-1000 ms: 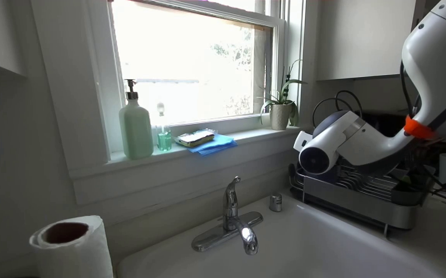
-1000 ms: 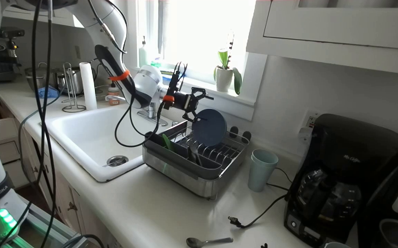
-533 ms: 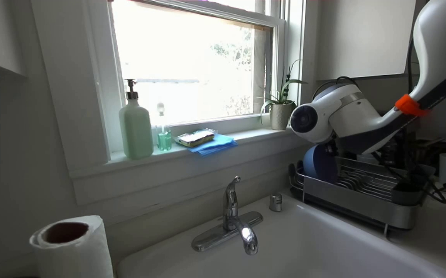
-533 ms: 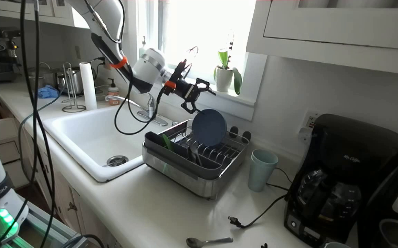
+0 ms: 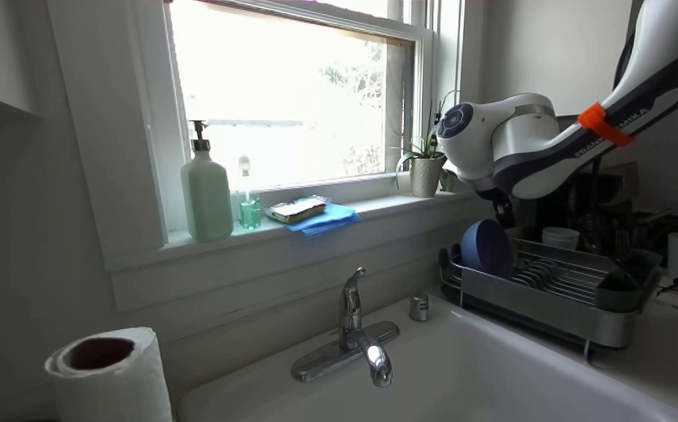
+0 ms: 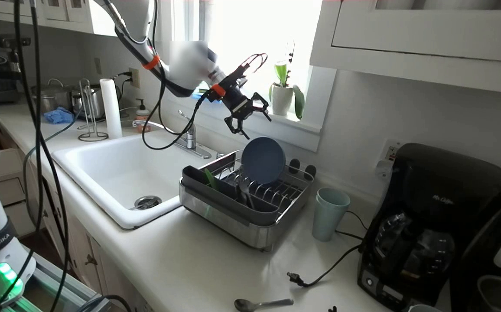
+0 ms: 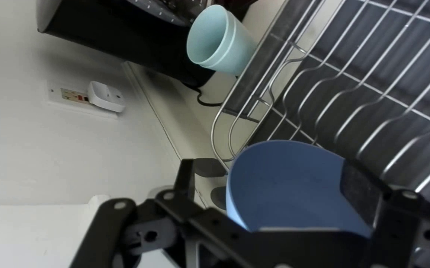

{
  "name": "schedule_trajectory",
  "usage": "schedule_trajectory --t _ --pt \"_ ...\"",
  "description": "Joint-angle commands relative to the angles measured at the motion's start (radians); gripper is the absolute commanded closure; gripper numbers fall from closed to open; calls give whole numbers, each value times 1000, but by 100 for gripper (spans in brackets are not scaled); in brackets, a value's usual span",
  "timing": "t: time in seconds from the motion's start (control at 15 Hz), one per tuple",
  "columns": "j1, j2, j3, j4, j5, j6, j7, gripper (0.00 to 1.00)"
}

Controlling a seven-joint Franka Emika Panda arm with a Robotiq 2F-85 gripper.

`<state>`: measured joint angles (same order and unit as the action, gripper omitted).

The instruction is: Turn the blue bowl in the drying rack in an upright position

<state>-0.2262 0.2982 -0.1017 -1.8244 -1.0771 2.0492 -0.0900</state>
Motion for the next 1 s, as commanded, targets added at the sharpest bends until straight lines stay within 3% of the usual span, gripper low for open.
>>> schedule_trajectory --t 0.0,0.67,0.93 --pt "-18 -2 -16 49 144 18 -111 0" --pt "-34 0 -48 92 359 60 -236 0" --pt "-13 2 -61 83 339 45 -204 0"
